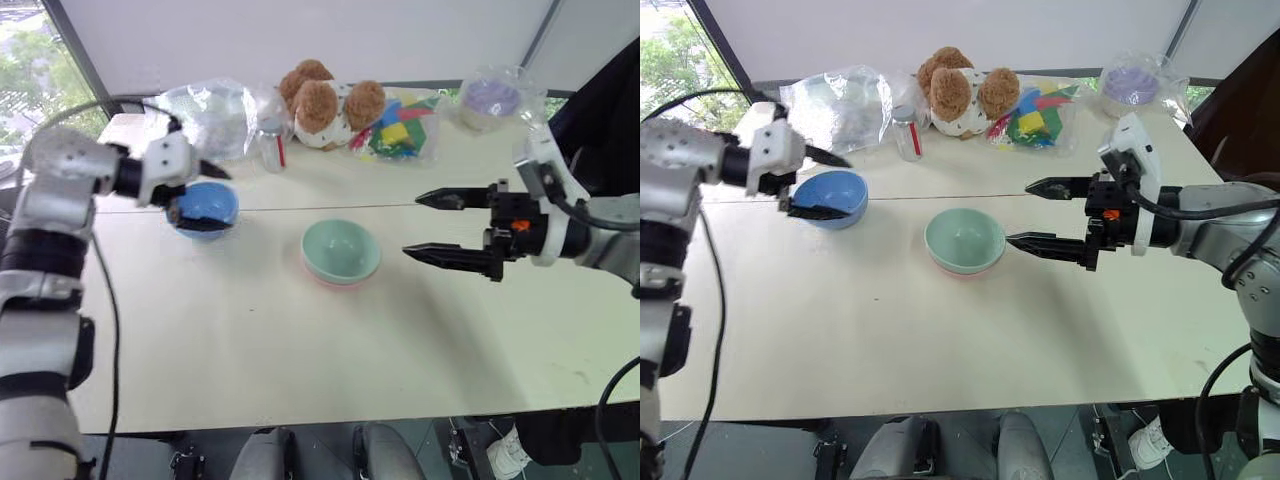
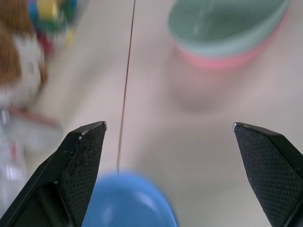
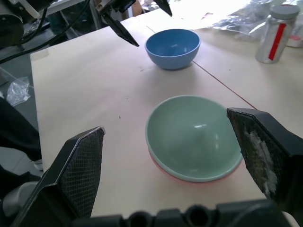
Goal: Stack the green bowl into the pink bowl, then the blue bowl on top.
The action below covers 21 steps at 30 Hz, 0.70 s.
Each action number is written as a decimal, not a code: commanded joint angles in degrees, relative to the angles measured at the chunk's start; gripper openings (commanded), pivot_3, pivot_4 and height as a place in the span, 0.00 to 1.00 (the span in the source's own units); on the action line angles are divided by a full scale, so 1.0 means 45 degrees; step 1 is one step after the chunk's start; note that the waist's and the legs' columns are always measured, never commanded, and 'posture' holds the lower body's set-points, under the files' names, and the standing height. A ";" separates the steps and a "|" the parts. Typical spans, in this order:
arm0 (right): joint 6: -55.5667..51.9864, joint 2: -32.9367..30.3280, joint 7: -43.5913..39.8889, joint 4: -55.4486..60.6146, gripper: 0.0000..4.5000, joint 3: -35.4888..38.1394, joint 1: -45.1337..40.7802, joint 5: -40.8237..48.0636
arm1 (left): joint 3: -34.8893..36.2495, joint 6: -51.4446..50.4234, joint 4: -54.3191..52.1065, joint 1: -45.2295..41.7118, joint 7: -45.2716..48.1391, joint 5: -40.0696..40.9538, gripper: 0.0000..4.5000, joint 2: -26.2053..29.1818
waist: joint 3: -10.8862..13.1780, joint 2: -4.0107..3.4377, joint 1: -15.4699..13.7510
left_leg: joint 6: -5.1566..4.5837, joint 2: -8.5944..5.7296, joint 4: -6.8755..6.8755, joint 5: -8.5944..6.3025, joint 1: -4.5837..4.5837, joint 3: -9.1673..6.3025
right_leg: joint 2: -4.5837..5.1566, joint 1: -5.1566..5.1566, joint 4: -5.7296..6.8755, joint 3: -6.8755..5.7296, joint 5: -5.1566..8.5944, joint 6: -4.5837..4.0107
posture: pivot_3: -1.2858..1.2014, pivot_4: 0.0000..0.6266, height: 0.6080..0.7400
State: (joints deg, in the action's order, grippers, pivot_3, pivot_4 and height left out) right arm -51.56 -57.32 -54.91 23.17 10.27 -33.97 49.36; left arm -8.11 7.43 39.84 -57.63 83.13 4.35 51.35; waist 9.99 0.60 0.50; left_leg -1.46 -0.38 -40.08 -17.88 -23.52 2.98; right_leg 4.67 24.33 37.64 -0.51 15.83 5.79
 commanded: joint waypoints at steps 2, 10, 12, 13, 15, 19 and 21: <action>0.0560 0.0021 -0.0272 -0.0155 1.00 -0.0058 -0.0418 -0.0292 | 0.0445 0.0550 0.0640 0.0437 -0.0887 -0.0456 0.98 0.0410 | -0.0001 0.0009 -0.0109 | -0.0001 -0.0004 -0.0004 0.0000 -0.0001 -0.0001 | 0.0003 -0.0004 0.0000 -0.0002 0.0000 0.0000 | 0.52 0.24 1.00; 0.0772 0.0002 -0.0459 -0.0330 1.00 -0.0310 -0.0610 -0.0567 | -0.0057 0.1869 0.3676 0.0260 -0.2966 -0.1776 0.87 -0.0805 | -0.0001 0.0014 -0.0255 | 0.0000 -0.0008 -0.0003 0.0000 -0.0004 0.0006 | 0.0005 0.0000 -0.0002 -0.0005 0.0000 0.0001 | 0.52 0.24 1.00; 0.0731 -0.0044 -0.0466 -0.0333 1.00 -0.0275 -0.0671 -0.0557 | -0.0163 0.2088 0.4292 0.0025 -0.3134 -0.2093 0.68 -0.0972 | 0.0000 0.0015 -0.0246 | 0.0000 -0.0008 -0.0002 0.0000 -0.0004 0.0008 | 0.0004 0.0003 -0.0003 -0.0005 0.0000 0.0001 | 0.52 0.24 1.00; 0.0722 -0.0061 -0.0457 -0.0328 1.00 -0.0256 -0.0679 -0.0560 | -0.0200 0.2209 0.4548 -0.0087 -0.3221 -0.2226 0.57 -0.1040 | 0.0000 0.0015 -0.0247 | 0.0000 -0.0008 -0.0001 0.0000 -0.0005 0.0009 | 0.0003 0.0004 -0.0002 -0.0006 -0.0001 0.0001 | 0.52 0.24 1.00; 0.0720 -0.0087 -0.0438 -0.0284 1.00 -0.0209 -0.0625 -0.0580 | -0.0231 0.2413 0.4913 -0.0288 -0.3289 -0.2388 0.33 -0.1139 | 0.0000 0.0015 -0.0245 | 0.0000 -0.0008 0.0000 -0.0001 -0.0005 0.0009 | 0.0002 0.0006 -0.0001 -0.0007 0.0000 0.0001 | 0.52 0.24 1.00; 0.0632 -0.0106 -0.0333 -0.0148 1.00 -0.0068 -0.0514 -0.0559 | -0.0085 0.2600 0.5185 -0.0784 -0.2959 -0.2244 0.01 -0.1342 | -0.0001 0.0016 -0.0256 | -0.0001 -0.0008 -0.0001 -0.0001 -0.0005 0.0013 | 0.0004 0.0006 -0.0001 -0.0007 -0.0001 0.0002 | 0.52 0.24 1.00; 0.0589 -0.0195 -0.0310 -0.0090 1.00 0.0048 -0.0426 -0.0546 | 0.0044 0.2618 0.4882 -0.1089 -0.2306 -0.1917 0.01 -0.1493 | -0.0001 0.0016 -0.0264 | 0.0000 -0.0008 -0.0001 0.0000 -0.0005 0.0013 | 0.0005 0.0005 -0.0001 -0.0007 -0.0001 0.0002 | 0.52 0.24 1.00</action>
State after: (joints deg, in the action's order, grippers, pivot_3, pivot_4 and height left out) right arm -49.29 -57.33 -56.48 21.28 7.74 -35.79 46.39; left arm -9.75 18.34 63.40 -60.12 70.36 -6.16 44.51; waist 9.98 0.67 -0.69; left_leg -1.45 -0.42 -40.09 -17.88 -23.54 3.04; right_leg 4.69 24.35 37.63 -0.54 15.83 5.79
